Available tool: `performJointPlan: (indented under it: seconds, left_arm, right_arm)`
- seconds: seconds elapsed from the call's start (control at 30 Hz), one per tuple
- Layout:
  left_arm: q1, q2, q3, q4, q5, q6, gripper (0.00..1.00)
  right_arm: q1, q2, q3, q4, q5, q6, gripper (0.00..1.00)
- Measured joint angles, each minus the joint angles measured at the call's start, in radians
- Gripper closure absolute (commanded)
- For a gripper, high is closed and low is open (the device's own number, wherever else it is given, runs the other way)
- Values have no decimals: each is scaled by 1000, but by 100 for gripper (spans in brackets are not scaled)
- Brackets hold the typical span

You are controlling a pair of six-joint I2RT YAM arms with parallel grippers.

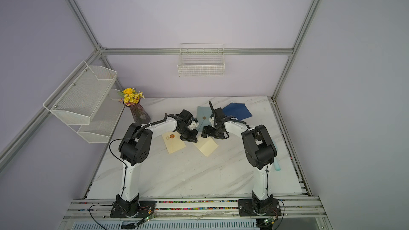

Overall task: Fold the letter paper in half and place it into the envelope
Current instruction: Pick up the letter paper from the center of the board.

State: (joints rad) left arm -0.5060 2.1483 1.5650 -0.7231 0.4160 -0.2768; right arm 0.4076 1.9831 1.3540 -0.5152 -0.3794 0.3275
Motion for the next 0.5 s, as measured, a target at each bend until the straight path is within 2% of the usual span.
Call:
performJointPlan:
  seconds: [0.27, 0.5]
  left_arm:
    - [0, 0, 0, -1, 0, 1, 100]
    - [2, 18, 45, -54, -21, 13, 100]
  right_arm:
    - [-11, -9, -71, 97, -194, -18, 8]
    - [-11, -18, -119, 119, -307, 14, 24]
